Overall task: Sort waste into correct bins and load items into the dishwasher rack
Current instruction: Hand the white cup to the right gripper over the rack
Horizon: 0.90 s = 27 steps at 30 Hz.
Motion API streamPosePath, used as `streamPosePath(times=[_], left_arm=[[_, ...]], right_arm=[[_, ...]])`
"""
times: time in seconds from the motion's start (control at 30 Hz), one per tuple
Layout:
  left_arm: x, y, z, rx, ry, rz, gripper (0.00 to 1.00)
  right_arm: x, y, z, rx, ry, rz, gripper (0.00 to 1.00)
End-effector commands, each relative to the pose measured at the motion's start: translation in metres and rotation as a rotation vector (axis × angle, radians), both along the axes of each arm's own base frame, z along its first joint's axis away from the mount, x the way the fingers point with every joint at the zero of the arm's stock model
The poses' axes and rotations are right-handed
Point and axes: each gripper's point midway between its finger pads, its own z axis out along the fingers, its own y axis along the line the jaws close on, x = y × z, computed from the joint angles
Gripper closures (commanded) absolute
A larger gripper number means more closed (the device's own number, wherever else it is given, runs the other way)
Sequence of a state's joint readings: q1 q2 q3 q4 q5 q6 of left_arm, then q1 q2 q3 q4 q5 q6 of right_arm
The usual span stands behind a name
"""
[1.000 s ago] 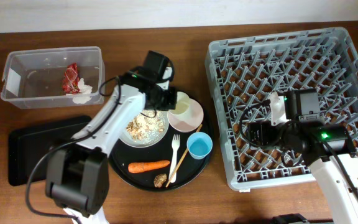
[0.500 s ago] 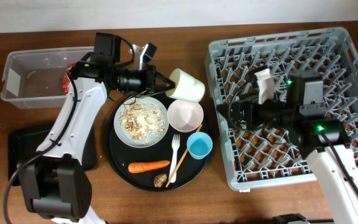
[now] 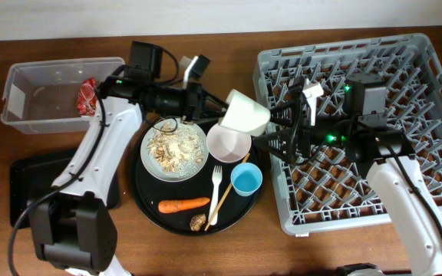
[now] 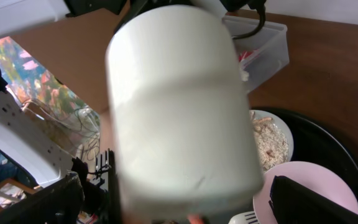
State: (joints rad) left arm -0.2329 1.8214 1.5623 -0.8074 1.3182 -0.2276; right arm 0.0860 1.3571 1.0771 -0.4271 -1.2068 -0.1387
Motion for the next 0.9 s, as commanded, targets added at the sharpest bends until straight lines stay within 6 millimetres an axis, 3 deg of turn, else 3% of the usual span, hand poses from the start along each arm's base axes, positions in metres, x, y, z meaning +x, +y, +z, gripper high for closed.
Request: streamPosePath(times=[0.0,0.17,0.37,0.57,0.6,0.7,0.8,0.87], left_arm=[[-0.014,-0.012,0.019,-0.045,-0.046,-0.058,1.00],[-0.017,-0.017,0.017,-0.036,-0.047,-0.068,1.00],[-0.017,-0.017,0.016,-0.029,-0.049,-0.064,1.00],[-0.013,-0.017,0.011,-0.001,-0.057,-0.048,0.99],[-0.011,-0.016,0.007,0.021,-0.062,-0.035,0.95],[0.007,-0.005,-0.025,0.216,-0.078,0.072,0.82],[0.022,0.036,-0.074,0.549,-0.051,0.222,0.80],[0.024,0.064,-0.095,0.719,-0.026,0.284,0.81]], right_arm=[[-0.001,0.002,0.008,0.024,-0.031,0.032,0.01],[0.000,0.002,0.009,0.027,-0.028,0.029,0.11],[0.000,0.002,0.009,0.027,-0.027,0.030,0.46],[0.000,0.002,0.009,0.031,-0.001,0.023,0.54],[0.000,0.002,0.009,0.031,0.000,0.022,0.56],[0.012,-0.004,-0.002,-0.014,0.089,-0.081,0.56],[0.024,-0.018,-0.025,-0.122,0.158,-0.224,0.56],[0.028,-0.029,-0.037,-0.197,0.185,-0.305,0.56]])
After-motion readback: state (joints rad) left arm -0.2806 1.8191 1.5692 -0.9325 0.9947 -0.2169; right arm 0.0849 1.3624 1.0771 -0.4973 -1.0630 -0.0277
